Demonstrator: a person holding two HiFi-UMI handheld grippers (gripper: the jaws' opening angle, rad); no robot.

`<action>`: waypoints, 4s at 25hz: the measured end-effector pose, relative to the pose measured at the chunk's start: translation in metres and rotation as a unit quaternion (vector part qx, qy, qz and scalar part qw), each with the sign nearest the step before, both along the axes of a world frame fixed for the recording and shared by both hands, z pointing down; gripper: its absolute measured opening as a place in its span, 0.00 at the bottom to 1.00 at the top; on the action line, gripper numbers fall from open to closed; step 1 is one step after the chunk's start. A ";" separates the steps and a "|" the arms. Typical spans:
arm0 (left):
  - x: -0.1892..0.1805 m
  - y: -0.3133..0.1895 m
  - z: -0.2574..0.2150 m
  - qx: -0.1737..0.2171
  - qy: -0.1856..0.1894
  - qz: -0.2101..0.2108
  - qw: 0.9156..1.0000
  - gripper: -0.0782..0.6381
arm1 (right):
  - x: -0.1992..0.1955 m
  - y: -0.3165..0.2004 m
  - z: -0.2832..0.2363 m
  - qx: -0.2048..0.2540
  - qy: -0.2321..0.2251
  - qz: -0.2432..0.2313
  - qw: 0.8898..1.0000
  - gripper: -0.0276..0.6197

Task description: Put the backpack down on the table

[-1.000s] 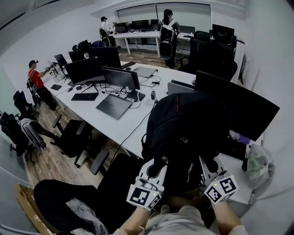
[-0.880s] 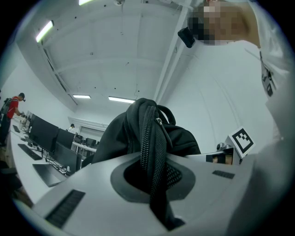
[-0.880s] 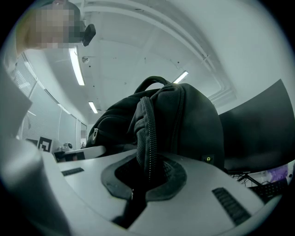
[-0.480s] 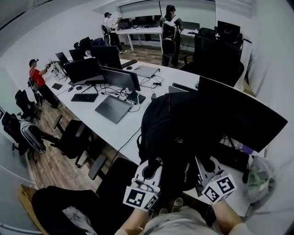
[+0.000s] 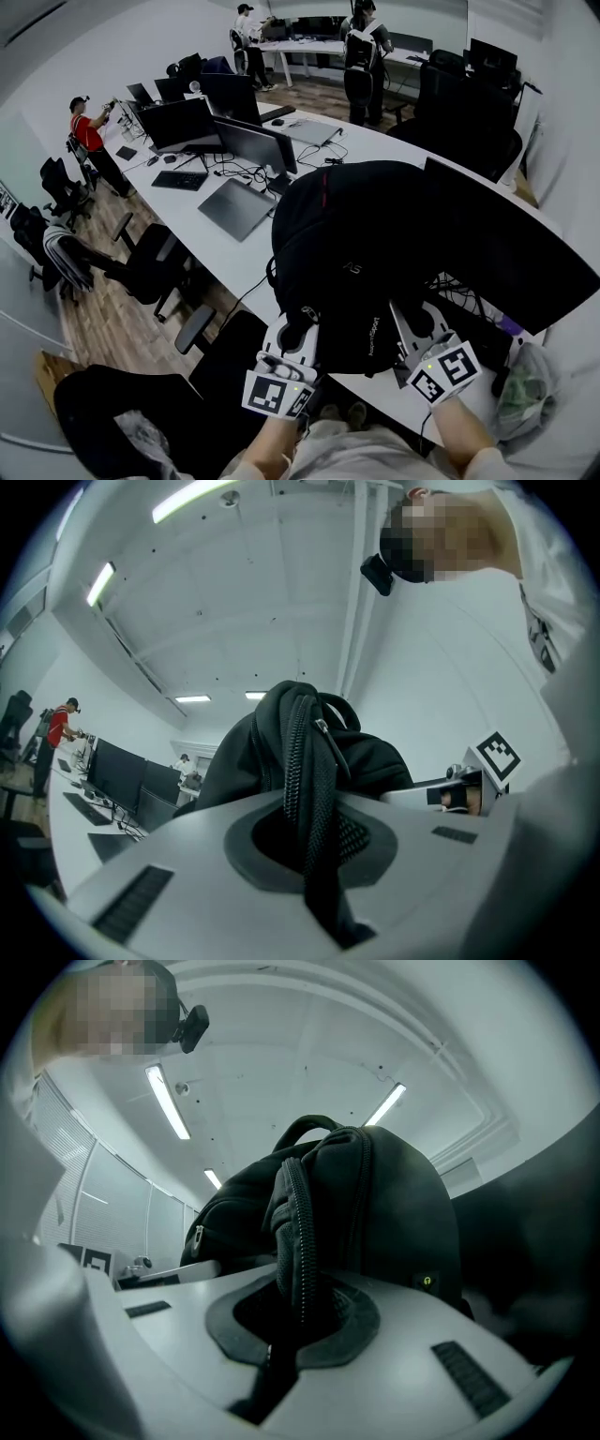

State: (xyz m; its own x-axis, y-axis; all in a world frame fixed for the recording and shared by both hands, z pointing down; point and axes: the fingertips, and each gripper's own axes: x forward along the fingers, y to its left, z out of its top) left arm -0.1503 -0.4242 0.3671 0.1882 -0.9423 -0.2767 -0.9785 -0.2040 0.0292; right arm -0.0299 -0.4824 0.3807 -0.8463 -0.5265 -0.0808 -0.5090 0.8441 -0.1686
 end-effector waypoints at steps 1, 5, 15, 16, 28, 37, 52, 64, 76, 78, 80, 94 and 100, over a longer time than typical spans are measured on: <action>-0.004 -0.004 0.000 0.004 -0.004 -0.007 1.000 0.13 | -0.004 -0.005 0.000 0.000 0.000 -0.004 1.000 0.08; -0.020 -0.020 0.005 0.014 -0.011 -0.022 1.000 0.13 | -0.023 -0.024 0.006 -0.006 0.002 -0.006 1.000 0.08; -0.075 -0.057 0.036 0.016 0.023 -0.040 0.999 0.13 | -0.081 -0.068 0.031 0.009 0.020 -0.003 1.000 0.08; -0.079 -0.061 0.041 0.015 0.023 -0.041 0.999 0.13 | -0.084 -0.073 0.035 0.008 0.022 0.000 1.000 0.08; -0.103 -0.082 0.109 -0.030 0.036 -0.034 0.998 0.13 | -0.107 -0.086 0.093 -0.018 0.045 0.018 0.999 0.08; -0.107 -0.070 0.143 -0.055 0.033 -0.047 0.997 0.13 | -0.114 -0.074 0.122 -0.001 0.058 0.027 0.998 0.08; -0.108 -0.042 0.171 -0.098 0.018 -0.066 0.993 0.16 | -0.111 -0.045 0.146 0.008 0.063 0.021 0.998 0.13; -0.109 -0.008 0.175 -0.111 -0.004 -0.056 0.992 0.26 | -0.098 -0.007 0.141 0.003 0.063 0.018 0.998 0.19; -0.103 0.009 0.177 -0.103 -0.011 -0.027 0.994 0.27 | -0.075 0.020 0.135 0.029 0.077 0.058 0.995 0.23; -0.100 0.013 0.178 -0.103 -0.014 -0.021 0.994 0.28 | -0.068 0.026 0.134 0.031 0.082 0.061 0.994 0.24; -0.101 0.018 0.176 -0.097 -0.012 -0.023 0.995 0.30 | -0.063 0.030 0.133 0.031 0.081 0.065 0.994 0.24; -0.103 0.086 0.177 -0.092 0.026 -0.110 0.989 0.32 | -0.006 0.080 0.129 0.024 0.056 0.075 0.995 0.24; -0.079 0.153 0.169 -0.089 0.024 -0.132 0.987 0.32 | 0.027 0.124 0.124 0.024 0.047 0.075 0.996 0.24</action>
